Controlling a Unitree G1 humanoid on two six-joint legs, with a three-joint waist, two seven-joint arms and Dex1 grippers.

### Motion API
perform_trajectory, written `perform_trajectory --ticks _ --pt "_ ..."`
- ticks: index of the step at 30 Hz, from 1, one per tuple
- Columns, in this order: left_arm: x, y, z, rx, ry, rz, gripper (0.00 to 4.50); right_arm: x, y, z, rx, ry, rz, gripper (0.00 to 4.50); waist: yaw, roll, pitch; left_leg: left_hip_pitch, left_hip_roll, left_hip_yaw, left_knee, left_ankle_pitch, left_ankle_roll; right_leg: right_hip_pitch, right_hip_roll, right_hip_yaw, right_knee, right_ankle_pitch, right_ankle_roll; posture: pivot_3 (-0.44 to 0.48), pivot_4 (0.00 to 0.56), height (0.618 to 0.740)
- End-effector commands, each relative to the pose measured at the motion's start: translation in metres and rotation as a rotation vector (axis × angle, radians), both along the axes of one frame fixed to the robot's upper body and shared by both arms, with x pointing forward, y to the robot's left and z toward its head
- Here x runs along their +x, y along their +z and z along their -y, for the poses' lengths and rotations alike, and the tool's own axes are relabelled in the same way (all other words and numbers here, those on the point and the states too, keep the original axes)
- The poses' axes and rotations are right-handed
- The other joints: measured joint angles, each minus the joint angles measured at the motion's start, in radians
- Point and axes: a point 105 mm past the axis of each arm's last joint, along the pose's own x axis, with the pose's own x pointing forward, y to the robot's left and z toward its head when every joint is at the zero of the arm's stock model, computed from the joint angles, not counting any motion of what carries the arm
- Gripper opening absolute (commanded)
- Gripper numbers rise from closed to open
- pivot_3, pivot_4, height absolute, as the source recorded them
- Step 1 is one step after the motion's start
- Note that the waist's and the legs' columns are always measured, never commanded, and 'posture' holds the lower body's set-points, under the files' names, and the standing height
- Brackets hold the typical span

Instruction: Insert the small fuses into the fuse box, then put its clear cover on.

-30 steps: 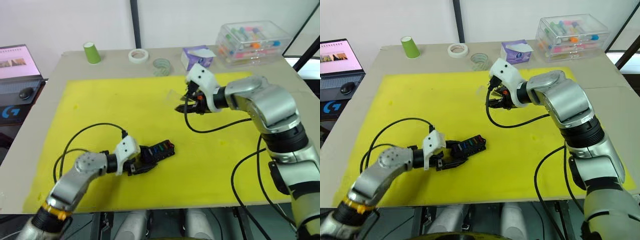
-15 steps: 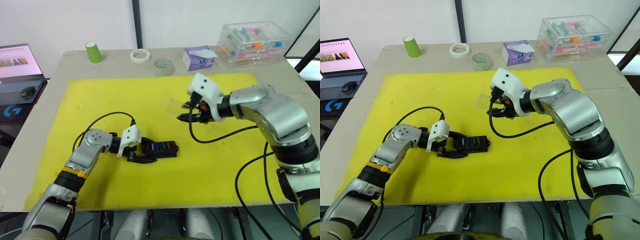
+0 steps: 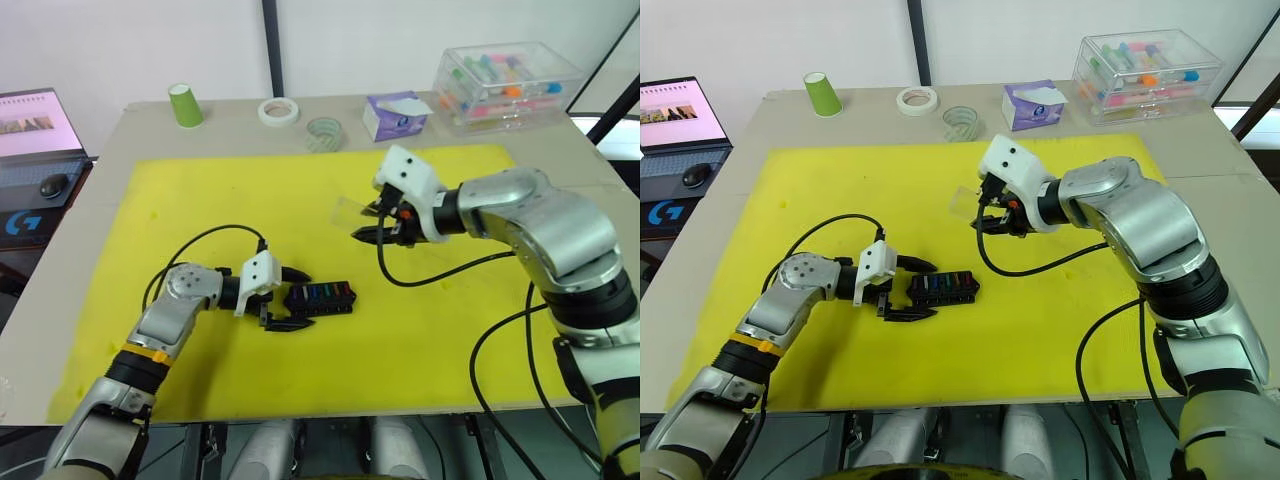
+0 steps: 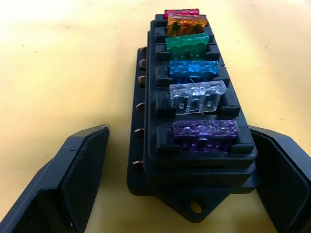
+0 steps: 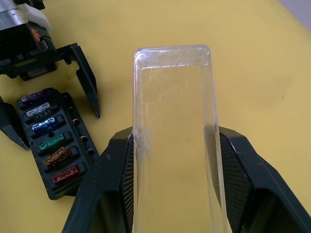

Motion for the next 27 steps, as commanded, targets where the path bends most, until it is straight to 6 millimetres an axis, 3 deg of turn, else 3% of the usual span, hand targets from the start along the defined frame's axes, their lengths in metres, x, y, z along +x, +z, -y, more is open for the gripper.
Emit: perform_trajectory --ticks 1,2,5,9,13,20,27 --pt "0.003 -0.010 -0.009 0.029 0.075 -0.021 4.44 0.000 0.011 -0.003 0.010 0.024 0.047 1.88 0.000 0.000 0.000 0.000 0.000 0.000 0.000 0.000 0.000 0.000 0.000 0.000 0.000 0.000 0.000 0.000 0.150 0.740" --pt "0.003 -0.010 -0.009 0.027 0.079 -0.023 4.44 0.000 0.011 -0.003 0.008 0.028 0.046 1.88 0.000 0.000 0.000 0.000 0.000 0.000 0.000 0.000 0.000 0.000 0.000 0.000 0.000 0.000 0.000 0.000 0.150 0.740" --pt "0.001 -0.009 -0.011 0.014 0.081 -0.037 3.88 -0.009 0.008 -0.006 -0.012 0.102 0.016 1.88 -0.001 0.000 0.000 0.000 0.000 0.000 0.000 0.000 0.000 0.000 0.000 0.000 0.000 0.000 0.000 0.000 0.150 0.740" --pt "-0.001 -0.006 -0.009 0.015 0.056 -0.031 2.80 -0.024 0.002 -0.010 -0.063 0.223 -0.029 1.88 -0.002 0.000 0.000 0.000 0.000 0.000 0.000 0.000 0.000 0.000 0.000 0.000 0.000 0.000 0.000 0.000 0.150 0.740" --pt "0.000 -0.005 -0.008 0.026 0.039 -0.023 2.80 -0.038 -0.010 -0.022 -0.079 0.309 -0.126 1.88 -0.002 0.000 0.000 0.000 0.001 0.000 -0.001 0.000 0.000 0.000 0.000 0.000 0.000 0.000 0.000 0.000 0.150 0.740" --pt "0.004 0.000 -0.003 0.022 0.012 -0.007 2.80 -0.045 -0.031 -0.040 -0.123 0.377 -0.165 1.88 0.000 0.000 0.000 0.000 0.000 0.000 -0.001 0.000 0.000 0.000 0.000 0.000 0.000 0.000 0.000 0.000 0.150 0.740" --pt "0.007 0.003 0.002 0.024 -0.008 -0.004 2.80 -0.039 -0.037 -0.055 -0.141 0.376 -0.141 1.88 0.003 0.000 0.000 0.000 0.000 0.000 0.000 0.000 0.000 0.000 0.000 0.000 0.000 0.000 0.000 0.000 0.150 0.740"
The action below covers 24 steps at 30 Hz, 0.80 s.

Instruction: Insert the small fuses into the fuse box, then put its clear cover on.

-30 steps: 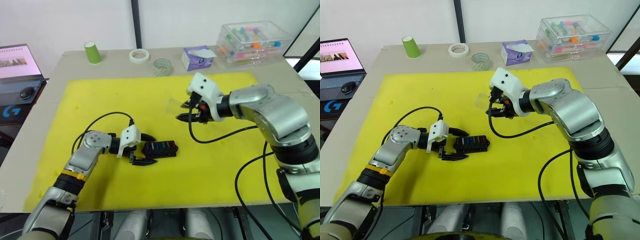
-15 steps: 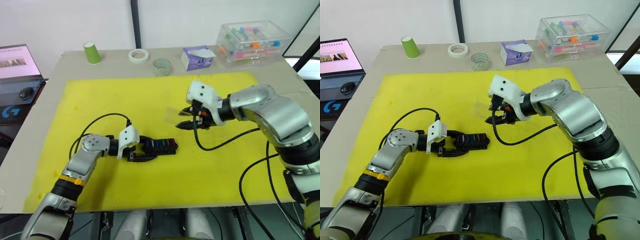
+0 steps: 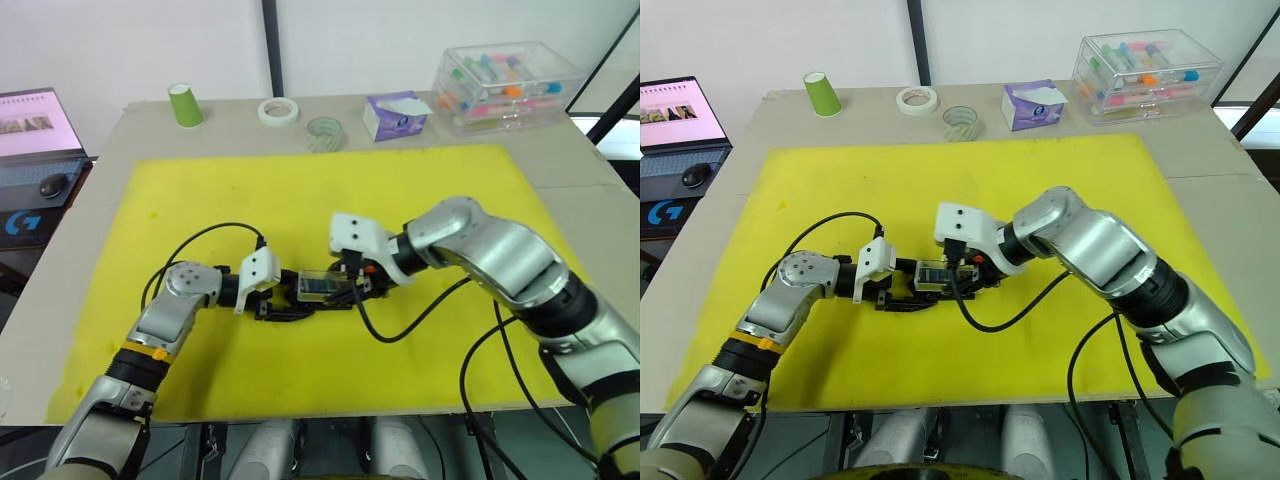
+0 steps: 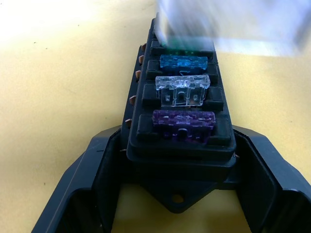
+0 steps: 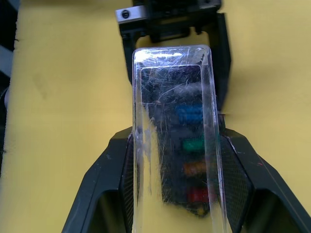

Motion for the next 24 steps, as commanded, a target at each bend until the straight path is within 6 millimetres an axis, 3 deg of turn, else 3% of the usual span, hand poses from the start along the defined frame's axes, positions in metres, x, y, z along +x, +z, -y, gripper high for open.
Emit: perform_trajectory --ticks 1,24 --pt "0.003 0.000 0.001 0.011 0.006 0.004 2.80 0.005 0.010 -0.005 0.009 0.003 0.065 1.88 0.001 0.000 0.000 0.000 0.000 0.000 0.000 0.000 0.000 0.000 0.000 0.000 0.000 0.000 0.000 0.000 0.150 0.740" --pt "0.003 0.000 0.003 0.014 0.022 0.008 2.80 0.016 -0.010 -0.008 -0.044 -0.005 0.067 1.88 0.000 0.000 0.000 0.000 -0.001 -0.001 0.001 0.000 0.000 0.001 0.000 -0.001 0.000 0.000 0.000 0.000 0.150 0.740"
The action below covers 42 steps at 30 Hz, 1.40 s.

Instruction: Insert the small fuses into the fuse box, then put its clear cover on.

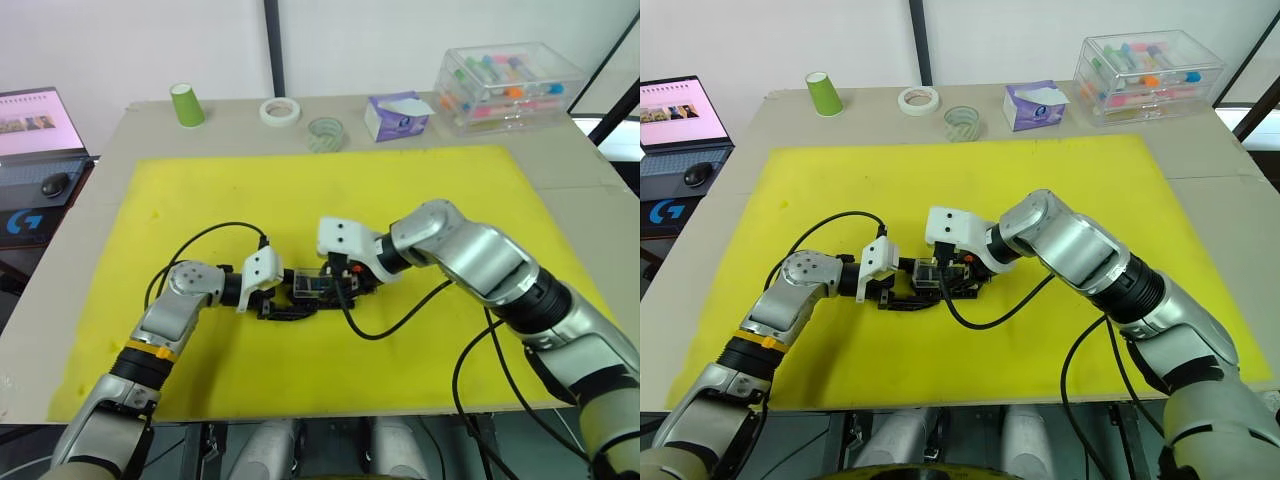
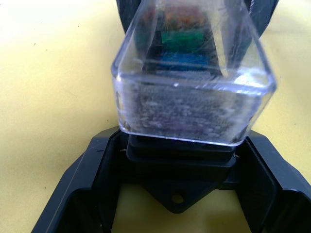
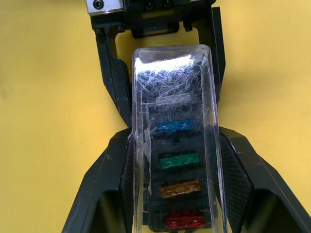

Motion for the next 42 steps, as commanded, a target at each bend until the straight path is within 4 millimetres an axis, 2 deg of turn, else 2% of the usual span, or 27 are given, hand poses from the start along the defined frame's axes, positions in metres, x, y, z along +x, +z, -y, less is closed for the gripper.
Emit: perform_trajectory --ticks 1,13,15,18,33,42 --pt "0.002 0.000 0.001 0.015 0.017 0.010 2.80 0.001 0.005 -0.005 0.006 0.020 0.034 1.88 0.000 0.000 0.000 0.000 0.000 0.000 0.000 0.000 0.000 0.000 0.000 0.000 0.000 0.000 0.000 0.000 0.150 0.740" --pt "0.002 0.002 0.001 0.024 0.025 0.019 2.80 -0.001 -0.004 -0.002 -0.037 0.039 0.019 1.88 0.000 0.000 0.000 0.000 0.000 0.000 0.000 0.000 0.000 0.000 0.000 0.000 0.000 0.000 0.000 0.000 0.150 0.740" --pt "0.001 0.002 0.002 0.023 0.025 0.018 2.80 -0.002 -0.003 -0.002 -0.036 0.044 0.021 2.62 0.000 0.000 0.000 0.000 0.000 0.000 0.000 0.000 0.000 0.000 0.000 0.000 0.000 0.000 0.000 0.000 0.150 0.740" --pt "0.000 0.001 0.002 0.025 0.026 0.017 2.80 -0.003 0.000 -0.004 -0.029 0.058 0.029 3.51 0.000 0.000 0.000 0.000 0.000 0.000 0.000 0.000 0.000 0.000 0.000 0.000 0.000 0.000 0.000 0.000 0.150 0.740" --pt "-0.005 -0.002 0.006 0.028 0.018 0.011 2.80 0.011 0.017 -0.005 0.003 0.024 0.097 3.51 -0.001 0.000 0.000 0.000 0.000 0.000 0.000 0.000 0.000 0.000 0.000 0.000 0.000 0.000 0.000 0.000 0.150 0.740" --pt "-0.006 -0.003 0.005 0.033 0.013 0.009 2.80 0.006 0.022 -0.006 0.019 0.049 0.083 3.51 -0.001 0.000 0.000 0.000 0.000 0.000 0.000 0.000 0.000 0.000 0.000 0.000 0.000 0.000 0.000 0.000 0.150 0.740"
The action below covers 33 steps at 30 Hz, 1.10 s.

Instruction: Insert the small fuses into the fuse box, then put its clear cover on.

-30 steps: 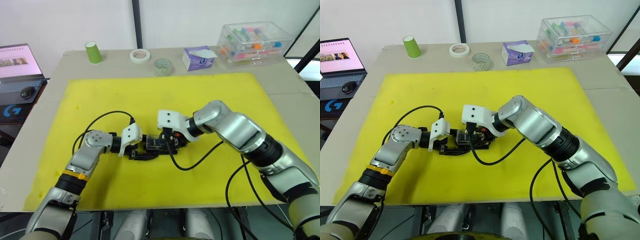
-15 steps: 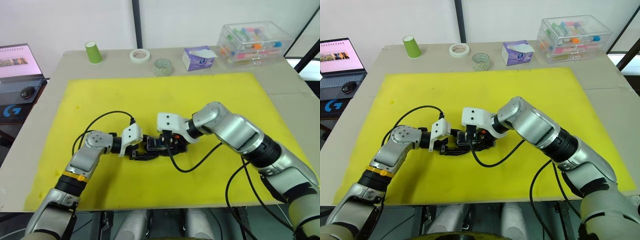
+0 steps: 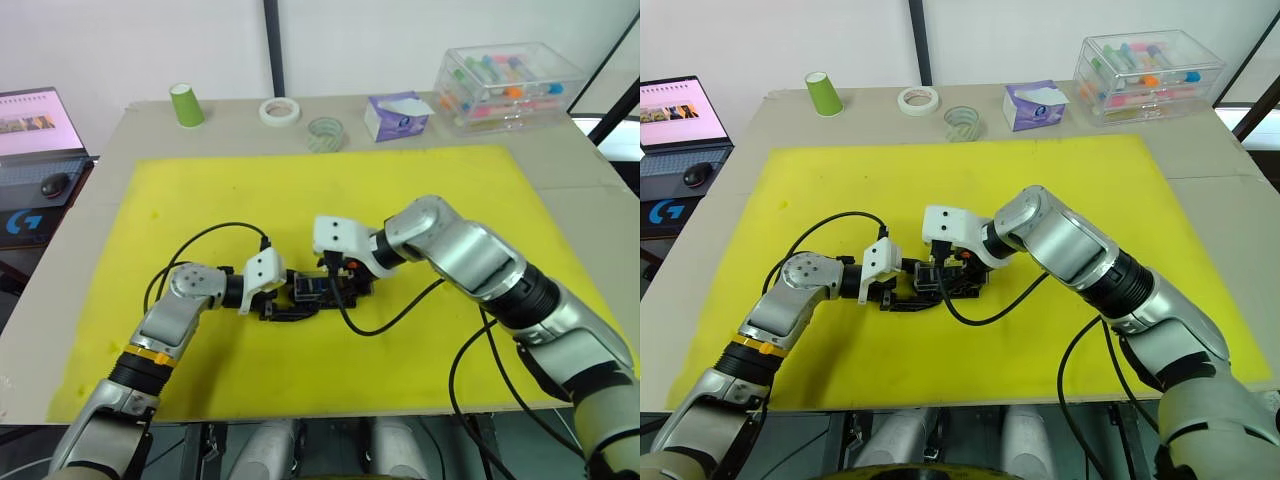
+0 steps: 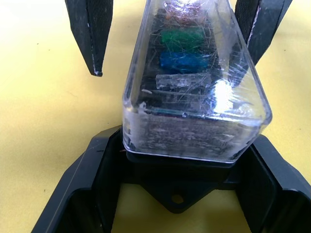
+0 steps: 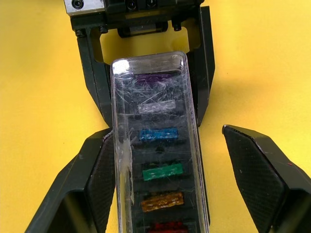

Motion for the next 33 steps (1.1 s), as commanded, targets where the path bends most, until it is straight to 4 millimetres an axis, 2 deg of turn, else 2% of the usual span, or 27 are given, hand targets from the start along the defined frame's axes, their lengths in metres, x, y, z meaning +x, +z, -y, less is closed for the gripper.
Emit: perform_trajectory --ticks 1,5,10,15,17,20,24,28,29,33 --pt "-0.003 -0.004 0.003 0.019 -0.014 -0.005 2.80 -0.003 0.022 -0.004 0.045 0.031 0.045 3.51 0.000 0.000 0.000 0.000 0.000 0.000 0.000 0.000 0.000 0.000 0.000 0.000 0.000 0.000 0.000 0.000 0.150 0.740" --pt "-0.004 -0.004 0.002 0.019 -0.015 -0.006 2.80 -0.005 0.028 -0.005 0.064 0.035 0.045 3.51 0.000 0.000 0.000 0.000 0.000 0.000 0.000 0.000 0.000 0.000 0.000 0.000 0.000 0.000 0.000 0.000 0.150 0.740" --pt "-0.003 -0.004 0.002 0.019 -0.015 -0.007 2.80 -0.023 0.050 0.005 0.117 0.092 0.025 3.51 0.001 0.000 0.000 0.000 0.000 0.000 0.000 0.000 0.000 0.000 0.000 0.000 0.000 0.000 0.000 0.000 0.150 0.740" --pt "-0.003 -0.004 0.000 0.019 -0.012 -0.009 2.80 -0.017 0.060 0.013 0.208 0.033 0.031 3.51 0.000 0.000 0.000 0.000 0.000 0.000 0.000 0.000 0.000 0.000 0.000 0.000 0.000 0.000 0.000 0.000 0.150 0.740" --pt "-0.003 -0.004 0.000 0.019 -0.013 -0.010 2.80 -0.015 0.058 0.016 0.237 0.013 0.027 3.51 0.001 0.000 0.000 0.000 0.000 0.000 0.000 0.000 0.000 0.000 0.000 0.000 0.000 0.000 0.000 0.000 0.150 0.740" --pt "-0.003 -0.005 0.000 0.022 -0.018 -0.013 2.80 -0.015 0.054 0.014 0.320 0.034 0.052 2.93 0.000 0.000 0.000 0.000 0.000 0.000 0.000 0.000 0.000 0.000 0.000 0.000 0.000 0.000 0.000 0.000 0.150 0.740" --pt "-0.004 -0.006 0.000 0.021 -0.020 -0.017 2.80 -0.016 0.043 0.014 0.363 0.045 0.072 1.65 -0.001 0.000 0.000 0.000 0.000 0.000 0.000 0.000 0.000 0.000 0.000 0.000 0.000 0.000 0.000 0.000 0.150 0.740" --pt "-0.006 -0.008 -0.001 0.027 -0.025 -0.022 2.80 -0.015 0.043 0.011 0.432 0.035 0.073 0.24 -0.001 0.000 0.000 0.000 0.000 0.000 0.000 0.000 0.000 0.000 0.000 0.000 0.000 0.000 0.000 0.000 0.150 0.740" --pt "-0.006 -0.008 -0.002 0.028 -0.025 -0.024 2.80 -0.014 0.043 0.010 0.434 0.037 0.076 0.03 -0.001 0.000 0.000 0.000 0.000 0.000 0.000 0.000 0.000 0.000 0.000 0.000 0.000 0.000 0.000 0.000 0.150 0.740" --pt "-0.006 -0.008 -0.002 0.031 -0.029 -0.026 2.80 -0.014 0.045 0.010 0.438 0.036 0.076 0.03 -0.002 0.000 0.000 0.000 0.000 0.000 0.000 0.000 0.000 0.000 0.000 0.000 0.000 0.000 0.000 0.000 0.150 0.740"
